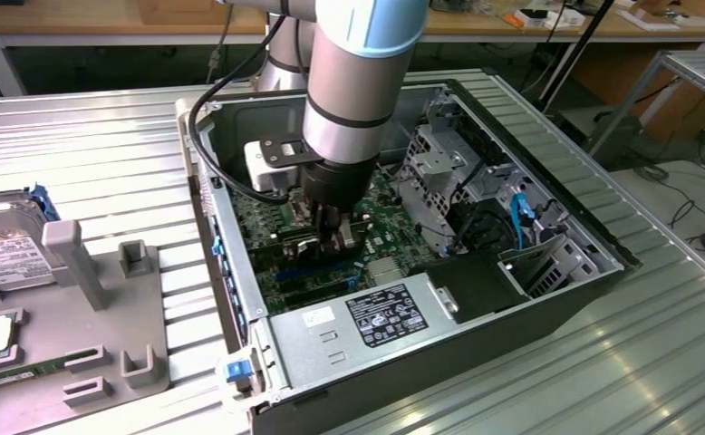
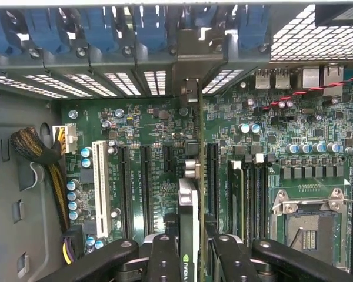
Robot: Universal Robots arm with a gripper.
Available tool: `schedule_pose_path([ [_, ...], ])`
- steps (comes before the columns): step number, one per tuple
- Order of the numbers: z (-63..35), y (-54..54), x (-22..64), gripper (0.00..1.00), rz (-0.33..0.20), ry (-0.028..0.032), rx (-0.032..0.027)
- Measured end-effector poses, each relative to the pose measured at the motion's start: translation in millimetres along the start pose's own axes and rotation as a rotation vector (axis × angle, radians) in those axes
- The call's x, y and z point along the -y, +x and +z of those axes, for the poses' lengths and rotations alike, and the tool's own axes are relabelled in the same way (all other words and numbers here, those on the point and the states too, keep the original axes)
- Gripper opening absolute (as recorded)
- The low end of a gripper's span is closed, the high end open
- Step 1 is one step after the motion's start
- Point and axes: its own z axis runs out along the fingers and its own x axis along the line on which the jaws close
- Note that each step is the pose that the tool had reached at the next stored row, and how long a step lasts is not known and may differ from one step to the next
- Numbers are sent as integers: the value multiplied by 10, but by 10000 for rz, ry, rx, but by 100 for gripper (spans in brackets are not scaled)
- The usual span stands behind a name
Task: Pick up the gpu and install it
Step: 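Insert the gpu into the slot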
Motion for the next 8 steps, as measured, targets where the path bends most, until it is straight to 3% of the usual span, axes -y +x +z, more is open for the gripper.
schedule_pose_path([
  [8,0,0,0,27,238,7,-42],
])
